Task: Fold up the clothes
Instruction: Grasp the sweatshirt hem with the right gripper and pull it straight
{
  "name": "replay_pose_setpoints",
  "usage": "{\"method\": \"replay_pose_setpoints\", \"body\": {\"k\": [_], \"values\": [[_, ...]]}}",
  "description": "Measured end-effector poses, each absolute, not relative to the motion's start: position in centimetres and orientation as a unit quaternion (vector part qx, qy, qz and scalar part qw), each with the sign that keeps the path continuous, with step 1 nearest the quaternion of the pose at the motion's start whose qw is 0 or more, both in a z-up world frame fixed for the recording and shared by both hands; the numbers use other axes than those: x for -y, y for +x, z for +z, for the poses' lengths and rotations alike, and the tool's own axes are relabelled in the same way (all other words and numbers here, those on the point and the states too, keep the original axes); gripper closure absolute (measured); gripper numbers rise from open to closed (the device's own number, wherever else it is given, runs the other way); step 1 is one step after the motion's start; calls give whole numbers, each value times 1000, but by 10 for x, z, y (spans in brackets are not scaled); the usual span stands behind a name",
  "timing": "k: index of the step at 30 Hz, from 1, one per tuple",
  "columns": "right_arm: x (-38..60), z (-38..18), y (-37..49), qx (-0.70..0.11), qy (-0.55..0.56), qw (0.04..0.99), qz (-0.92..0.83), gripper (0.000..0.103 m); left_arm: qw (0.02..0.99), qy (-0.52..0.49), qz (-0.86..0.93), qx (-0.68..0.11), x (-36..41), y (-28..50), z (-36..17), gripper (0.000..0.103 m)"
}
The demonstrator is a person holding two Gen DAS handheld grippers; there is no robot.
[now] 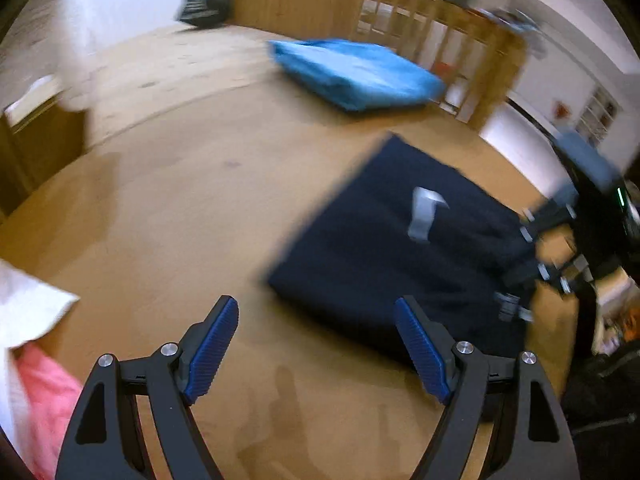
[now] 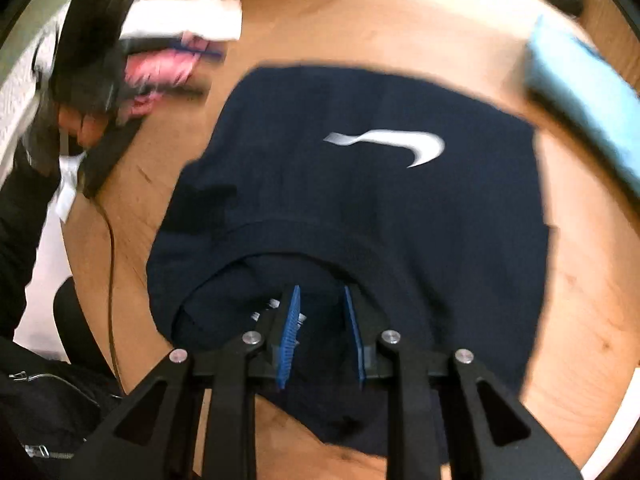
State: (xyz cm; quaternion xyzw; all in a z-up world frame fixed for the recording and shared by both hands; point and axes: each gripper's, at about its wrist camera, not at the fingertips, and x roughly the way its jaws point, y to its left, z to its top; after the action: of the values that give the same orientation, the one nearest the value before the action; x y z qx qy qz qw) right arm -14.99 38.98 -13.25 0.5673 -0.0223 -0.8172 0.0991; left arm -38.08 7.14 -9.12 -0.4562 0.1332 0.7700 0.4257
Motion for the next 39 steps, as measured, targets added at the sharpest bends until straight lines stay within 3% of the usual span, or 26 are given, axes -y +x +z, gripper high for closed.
{"method": "replay_pose_setpoints", "body": {"k": [4, 12, 18, 23, 28, 34, 37, 39], "values": [[-444, -131, -118, 36, 559, 38, -828, 68, 426, -476, 757, -140, -85, -335, -95, 23], [-482, -150, -71, 107, 554, 40, -825, 68, 400, -515, 748, -125, -100, -256, -116, 23], [-473, -163, -66, 113, 567, 64, -813, 68, 372, -527, 755, -117, -121, -250, -129, 24], [-475, -162, -66, 123, 574, 87, -805, 82, 370, -527, 758, -102, -124, -250, -132, 51], [-495, -156, -68, 212, 577, 110, -781, 80, 374, -533, 753, -98, -125, -249, -135, 56], [-486, -161, -74, 175, 595, 99, -778, 80, 376, -536, 751, -86, -123, -250, -137, 59], [-479, -161, -72, 153, 595, 99, -783, 94, 380, -535, 750, -82, -121, -250, -135, 73], [-478, -153, -72, 146, 586, 105, -790, 94, 385, -535, 749, -69, -117, -252, -131, 81]]}}
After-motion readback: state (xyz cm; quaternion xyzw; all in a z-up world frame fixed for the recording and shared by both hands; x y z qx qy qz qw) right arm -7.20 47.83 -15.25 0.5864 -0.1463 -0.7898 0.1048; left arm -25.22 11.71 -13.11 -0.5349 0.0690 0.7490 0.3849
